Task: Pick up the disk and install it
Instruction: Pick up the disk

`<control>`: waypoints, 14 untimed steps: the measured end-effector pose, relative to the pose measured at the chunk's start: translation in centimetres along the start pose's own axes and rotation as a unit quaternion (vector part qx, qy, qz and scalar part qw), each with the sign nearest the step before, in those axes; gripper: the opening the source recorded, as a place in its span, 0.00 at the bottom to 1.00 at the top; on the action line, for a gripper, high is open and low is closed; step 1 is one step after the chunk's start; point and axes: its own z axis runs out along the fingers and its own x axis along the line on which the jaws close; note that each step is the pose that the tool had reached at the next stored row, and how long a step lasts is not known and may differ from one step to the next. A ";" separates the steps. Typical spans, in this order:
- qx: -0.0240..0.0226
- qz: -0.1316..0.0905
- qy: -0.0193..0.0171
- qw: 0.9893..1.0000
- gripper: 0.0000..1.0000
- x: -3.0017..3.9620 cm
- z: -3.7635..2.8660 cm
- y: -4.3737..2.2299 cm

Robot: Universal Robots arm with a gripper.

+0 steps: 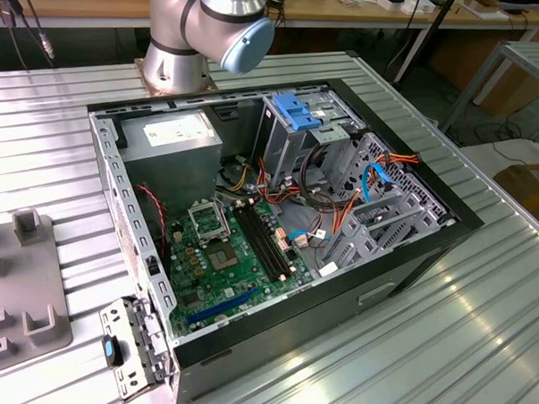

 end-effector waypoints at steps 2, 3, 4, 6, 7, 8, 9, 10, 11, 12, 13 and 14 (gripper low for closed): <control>0.000 0.000 0.000 1.000 0.37 -0.04 0.00 -0.94; 0.000 0.000 0.000 1.000 0.37 -0.04 0.00 -1.15; 0.000 0.000 0.000 1.000 0.37 -0.07 -0.01 -1.70; 0.000 0.000 0.000 1.000 0.37 -0.11 -0.01 -2.73; 0.000 0.000 0.000 1.000 0.37 -0.12 -0.01 -2.96; 0.000 0.000 0.000 1.000 0.37 -0.14 -0.01 -3.36; 0.000 0.000 0.000 1.000 0.37 -0.15 -0.01 -3.57; 0.000 0.000 0.000 1.000 0.37 -0.15 -0.02 -3.80; 0.000 0.000 0.000 1.000 0.37 -0.17 -0.02 -4.08; 0.000 0.000 0.000 1.000 0.37 -0.18 -0.02 -4.33; 0.000 0.000 0.000 1.000 0.37 -0.19 -0.02 -4.64; 0.000 0.000 0.000 1.000 0.37 -0.20 -0.02 -4.91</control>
